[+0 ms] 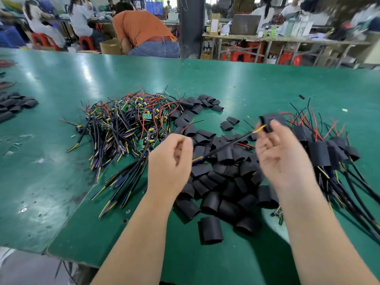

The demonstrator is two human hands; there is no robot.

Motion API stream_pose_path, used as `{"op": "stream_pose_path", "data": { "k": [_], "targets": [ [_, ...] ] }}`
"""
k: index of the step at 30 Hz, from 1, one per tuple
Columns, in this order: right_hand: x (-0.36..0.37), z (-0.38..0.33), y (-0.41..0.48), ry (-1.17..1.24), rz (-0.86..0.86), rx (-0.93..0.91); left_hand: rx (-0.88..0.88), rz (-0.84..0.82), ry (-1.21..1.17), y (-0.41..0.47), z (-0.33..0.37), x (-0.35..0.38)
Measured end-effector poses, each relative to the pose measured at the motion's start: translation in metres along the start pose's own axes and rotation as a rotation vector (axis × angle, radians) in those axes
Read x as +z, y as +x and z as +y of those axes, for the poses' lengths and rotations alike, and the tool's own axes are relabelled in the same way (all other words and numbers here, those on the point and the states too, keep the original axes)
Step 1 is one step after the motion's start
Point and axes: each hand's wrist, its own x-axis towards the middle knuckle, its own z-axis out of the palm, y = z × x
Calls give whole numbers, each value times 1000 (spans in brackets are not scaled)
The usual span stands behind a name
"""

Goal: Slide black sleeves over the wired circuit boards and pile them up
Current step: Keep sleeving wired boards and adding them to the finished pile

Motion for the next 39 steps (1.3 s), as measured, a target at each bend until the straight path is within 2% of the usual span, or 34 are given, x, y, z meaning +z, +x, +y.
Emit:
{"op": "stream_pose_path", "data": {
  "k": [2,4,5,7,9,11,13,16,19,22,24,27,39],
  "targets": [
    [-7,-20,2,0,-10,-122,-65,67,109,4,-5,-3],
    [-13,-35,2,-127,63,-332,-140,104,287,6,-11,-5],
    [-16,-41,3,-267,129,-466,-186,116,409,6,-14,-7],
    [-23,-49,6,-699,289,-707,-301,100,617,5,-19,-9],
    [-30,-51,10,-1170,372,-782,-414,24,715,5,-20,-12],
    [-36,-47,13,-1501,427,-776,-472,-51,776,5,-21,-12],
    [-35,-40,12,-1574,412,-808,-470,-75,811,5,-22,-12],
    [-28,-26,8,-1592,206,-806,-455,-58,810,5,-23,-12],
    [-25,-8,6,-1695,-20,-615,-447,-56,797,4,-25,-13],
    [-27,4,9,-1806,-76,-486,-432,-55,795,3,-26,-13],
    [-31,6,11,-1971,-69,-414,-433,-48,796,3,-27,-13],
    [-36,0,12,-2181,67,-322,-436,-43,800,3,-27,-13],
    [-47,-5,23,-2122,220,-371,-456,-47,811,4,-28,-13]
  ]
}}
